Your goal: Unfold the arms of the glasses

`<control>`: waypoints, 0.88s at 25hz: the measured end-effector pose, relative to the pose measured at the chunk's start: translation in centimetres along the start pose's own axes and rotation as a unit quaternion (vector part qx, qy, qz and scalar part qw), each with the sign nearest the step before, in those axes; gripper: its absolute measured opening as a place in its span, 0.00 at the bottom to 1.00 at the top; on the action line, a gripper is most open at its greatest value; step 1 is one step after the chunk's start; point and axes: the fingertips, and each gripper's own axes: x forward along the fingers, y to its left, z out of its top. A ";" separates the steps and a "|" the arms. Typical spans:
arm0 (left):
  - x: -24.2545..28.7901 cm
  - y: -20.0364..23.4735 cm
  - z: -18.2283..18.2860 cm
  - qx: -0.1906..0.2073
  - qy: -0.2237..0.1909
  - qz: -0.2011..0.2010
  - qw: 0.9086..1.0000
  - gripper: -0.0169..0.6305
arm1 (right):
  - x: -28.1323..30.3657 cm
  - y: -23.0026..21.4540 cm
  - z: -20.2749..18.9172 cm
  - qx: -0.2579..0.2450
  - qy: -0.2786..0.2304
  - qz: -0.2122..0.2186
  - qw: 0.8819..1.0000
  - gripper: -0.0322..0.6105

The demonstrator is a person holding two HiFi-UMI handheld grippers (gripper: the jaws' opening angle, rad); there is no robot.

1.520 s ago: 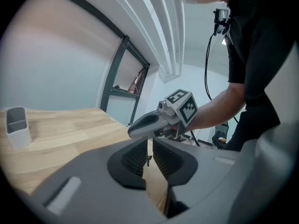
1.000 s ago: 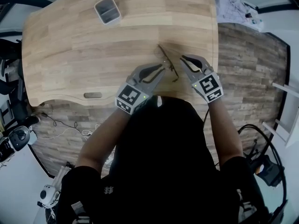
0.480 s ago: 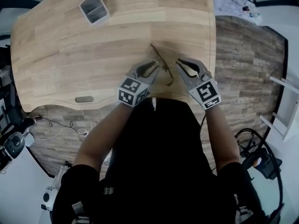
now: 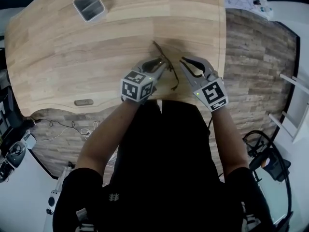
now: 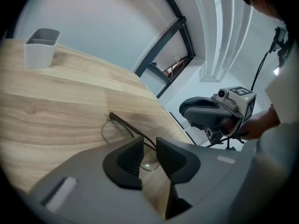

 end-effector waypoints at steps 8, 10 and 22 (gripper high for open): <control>1.0 0.0 0.0 -0.021 0.005 -0.004 1.000 0.16 | 0.6 1.6 -1.1 0.007 0.008 0.021 1.000 0.10; 1.2 -0.2 0.1 -0.026 0.004 -0.006 1.000 0.16 | 0.6 1.9 -1.2 0.004 0.013 0.026 1.000 0.10; 0.4 0.6 0.6 0.097 0.056 0.071 0.991 0.16 | 0.5 1.4 -0.7 0.007 -0.001 0.032 0.999 0.10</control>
